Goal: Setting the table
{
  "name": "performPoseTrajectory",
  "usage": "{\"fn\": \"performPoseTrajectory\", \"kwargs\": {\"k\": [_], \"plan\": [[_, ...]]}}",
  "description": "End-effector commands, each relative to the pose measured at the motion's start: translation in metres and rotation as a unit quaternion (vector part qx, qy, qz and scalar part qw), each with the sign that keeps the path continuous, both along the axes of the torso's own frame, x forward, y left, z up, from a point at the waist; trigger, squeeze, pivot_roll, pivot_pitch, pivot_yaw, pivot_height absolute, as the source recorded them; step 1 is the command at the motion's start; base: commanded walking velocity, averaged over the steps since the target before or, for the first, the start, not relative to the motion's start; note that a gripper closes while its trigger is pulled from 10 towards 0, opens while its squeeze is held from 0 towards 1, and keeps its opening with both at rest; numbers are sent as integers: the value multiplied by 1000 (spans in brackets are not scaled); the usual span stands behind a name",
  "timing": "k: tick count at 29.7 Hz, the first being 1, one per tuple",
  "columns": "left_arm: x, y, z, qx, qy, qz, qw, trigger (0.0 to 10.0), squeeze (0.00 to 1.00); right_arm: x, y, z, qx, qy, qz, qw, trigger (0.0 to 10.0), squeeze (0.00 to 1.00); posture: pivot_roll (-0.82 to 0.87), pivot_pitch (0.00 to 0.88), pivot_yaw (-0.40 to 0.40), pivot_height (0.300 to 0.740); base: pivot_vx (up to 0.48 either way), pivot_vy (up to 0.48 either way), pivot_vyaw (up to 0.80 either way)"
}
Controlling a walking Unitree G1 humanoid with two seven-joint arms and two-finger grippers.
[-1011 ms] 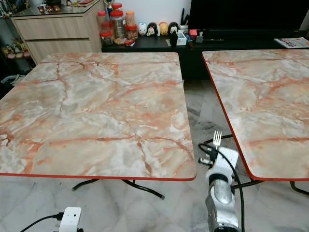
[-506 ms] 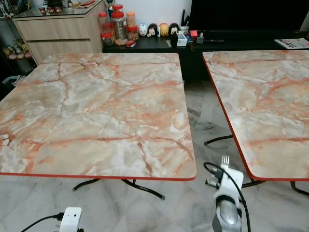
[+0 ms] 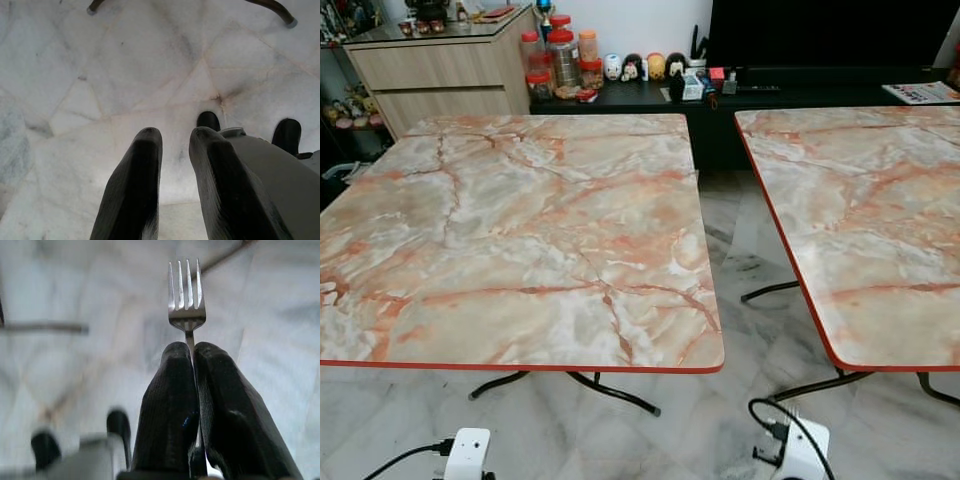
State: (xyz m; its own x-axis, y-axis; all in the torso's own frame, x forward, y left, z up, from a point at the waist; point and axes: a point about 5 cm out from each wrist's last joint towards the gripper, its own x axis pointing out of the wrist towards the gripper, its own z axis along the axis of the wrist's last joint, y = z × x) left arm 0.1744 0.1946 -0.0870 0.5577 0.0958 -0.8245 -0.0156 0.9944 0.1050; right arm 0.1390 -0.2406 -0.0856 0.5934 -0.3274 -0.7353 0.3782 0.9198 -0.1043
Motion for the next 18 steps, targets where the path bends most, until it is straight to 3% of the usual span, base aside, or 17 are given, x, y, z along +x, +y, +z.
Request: {"fn": "performPoseTrajectory", "kwargs": {"k": [1, 7, 15, 18], "plan": [[1, 2, 1, 1, -1, 0, 1000, 10000, 0, -11, 4, -6, 12, 25, -1, 1000, 10000, 0, -49, 0, 27, 740, 0, 0, 0], [1, 1, 0, 3, 3, -7, 1000, 10000, 0, -16, 2, -8, 14, 38, -5, 999, 10000, 0, -53, 0, 29, 740, 0, 0, 0], [2, -1, 0, 16, 6, -30, 999, 10000, 0, -4, 1, -4, 14, 18, -1, 1000, 10000, 0, -56, 0, 28, 740, 0, 0, 0], [0, -2, -1, 18, 10, -31, 999, 10000, 0, -2, 2, -3, 13, 17, 3, 1000, 10000, 0, -57, 0, 27, 740, 0, -341, 0]]}}
